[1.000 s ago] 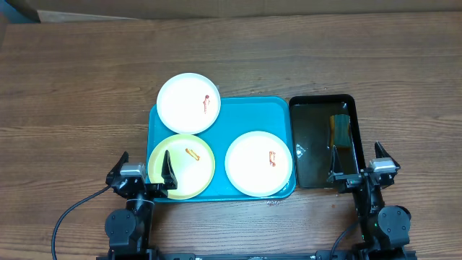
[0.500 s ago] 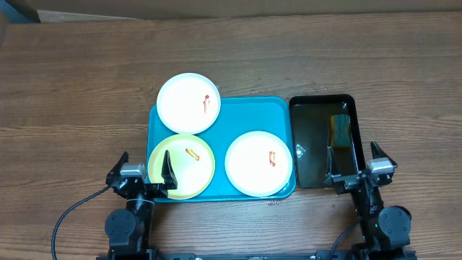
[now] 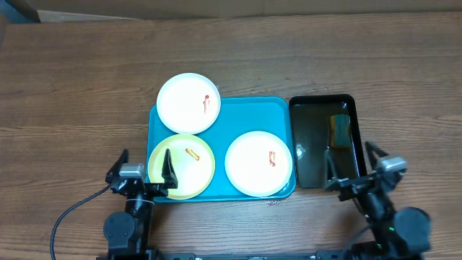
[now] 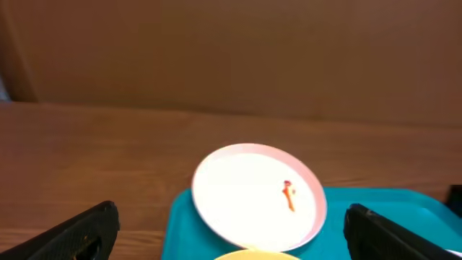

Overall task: Clean dirty plates on tray and stack at the side
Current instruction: 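Raise left gripper over the plates and right gripper over the sponge tray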

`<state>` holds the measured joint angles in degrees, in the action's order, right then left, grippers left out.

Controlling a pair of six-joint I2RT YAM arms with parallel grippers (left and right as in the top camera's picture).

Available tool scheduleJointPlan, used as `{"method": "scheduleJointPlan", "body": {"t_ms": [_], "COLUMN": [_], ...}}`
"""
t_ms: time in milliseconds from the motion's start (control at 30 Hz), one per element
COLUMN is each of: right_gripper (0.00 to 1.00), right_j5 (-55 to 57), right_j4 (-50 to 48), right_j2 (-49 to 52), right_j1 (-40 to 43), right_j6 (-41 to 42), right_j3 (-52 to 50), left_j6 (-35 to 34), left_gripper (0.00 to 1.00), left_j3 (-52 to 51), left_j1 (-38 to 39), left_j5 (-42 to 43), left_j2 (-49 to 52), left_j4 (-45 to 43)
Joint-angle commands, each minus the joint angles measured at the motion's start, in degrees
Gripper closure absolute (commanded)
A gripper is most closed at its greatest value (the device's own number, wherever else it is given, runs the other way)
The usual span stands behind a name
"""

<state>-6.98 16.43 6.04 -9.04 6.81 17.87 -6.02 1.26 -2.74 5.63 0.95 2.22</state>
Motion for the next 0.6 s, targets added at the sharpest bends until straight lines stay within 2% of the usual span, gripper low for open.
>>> {"method": "scheduleJointPlan", "body": {"t_ms": [0, 100, 200, 300, 433, 567], "right_gripper": [0.0, 0.0, 0.0, 0.0, 0.0, 0.0], "right_j5": [0.94, 0.9, 0.83, -1.11, -9.46, -12.28], "right_j4": [7.13, 15.89, 27.74, 41.16, 51.93, 56.39], "right_j2": [8.48, 18.32, 30.75, 44.13, 58.12, 66.49], "right_j1": [0.22, 0.22, 0.22, 0.22, 0.13, 0.11], "right_j6": [0.68, 0.26, 0.26, 0.31, 0.31, 0.74], "right_j3": [14.86, 26.27, 38.91, 53.53, 68.46, 74.27], "left_j6": [-6.75, -6.86, -6.86, -6.95, -6.86, -6.67], "left_gripper": [0.0, 0.0, 0.0, 0.0, 0.0, 0.0], "left_j3": [8.7, 17.62, 30.8, 48.11, 70.99, 84.41], "left_j1": [-0.24, -0.24, -0.24, -0.22, -0.11, -0.13], "left_j5": [7.15, 10.43, 14.05, 17.27, 22.51, 22.08], "left_j2": [1.14, 5.33, 14.58, 28.96, 49.94, 65.46], "left_j4": [7.48, 13.88, 22.12, 36.57, 61.0, 69.7]}}
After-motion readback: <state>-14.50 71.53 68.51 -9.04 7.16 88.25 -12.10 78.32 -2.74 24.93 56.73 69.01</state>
